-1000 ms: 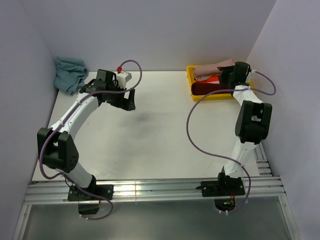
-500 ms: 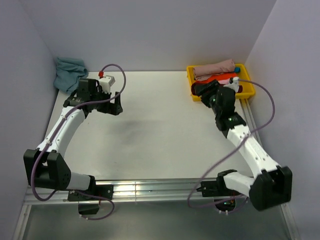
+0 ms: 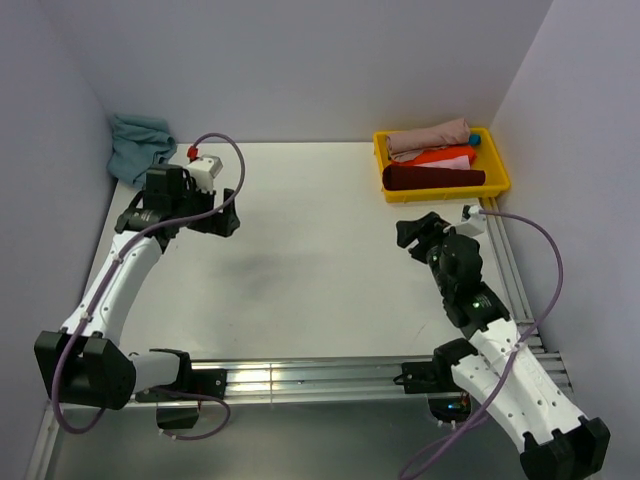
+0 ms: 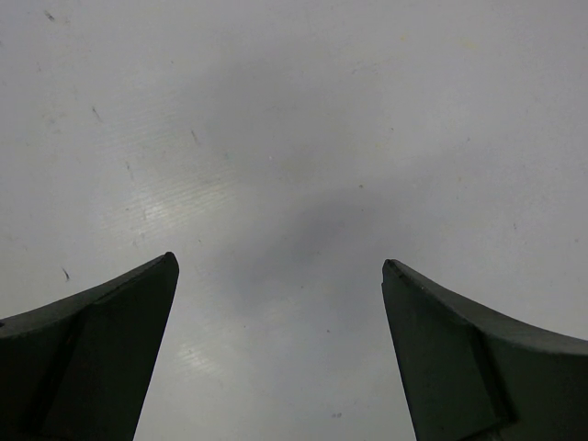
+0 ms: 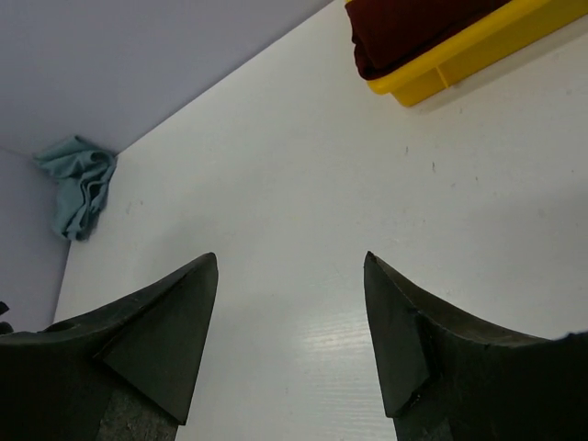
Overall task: Roll the t-shirts
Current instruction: Place the rolled tshirt into the container
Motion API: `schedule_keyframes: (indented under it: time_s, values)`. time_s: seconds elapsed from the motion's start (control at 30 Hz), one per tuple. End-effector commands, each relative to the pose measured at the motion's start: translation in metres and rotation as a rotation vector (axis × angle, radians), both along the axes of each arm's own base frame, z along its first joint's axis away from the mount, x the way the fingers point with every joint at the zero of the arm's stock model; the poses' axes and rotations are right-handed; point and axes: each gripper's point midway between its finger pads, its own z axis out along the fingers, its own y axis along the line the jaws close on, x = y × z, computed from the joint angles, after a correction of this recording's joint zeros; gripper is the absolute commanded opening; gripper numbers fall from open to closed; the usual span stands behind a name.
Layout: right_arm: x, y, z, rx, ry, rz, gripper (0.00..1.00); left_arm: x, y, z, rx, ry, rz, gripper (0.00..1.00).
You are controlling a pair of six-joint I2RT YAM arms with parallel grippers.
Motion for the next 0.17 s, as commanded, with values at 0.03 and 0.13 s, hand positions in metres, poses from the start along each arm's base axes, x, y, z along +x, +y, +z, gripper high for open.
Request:
schedule_keyframes:
  time_s: [0.03,0.13]
  values:
    - [-0.0042,-0.006,0.0077,-0.061,-0.021,-0.003,0.72,0.0005,0.0025,0.0076,-0.005,-0.04,0.015,0.99]
    - [-0.0059,-0.0083,0.0127,-0.067,-0.037,-0.007,0.76,-0.0001,0.0044,0.007,0.001,-0.042,0.023,0.99]
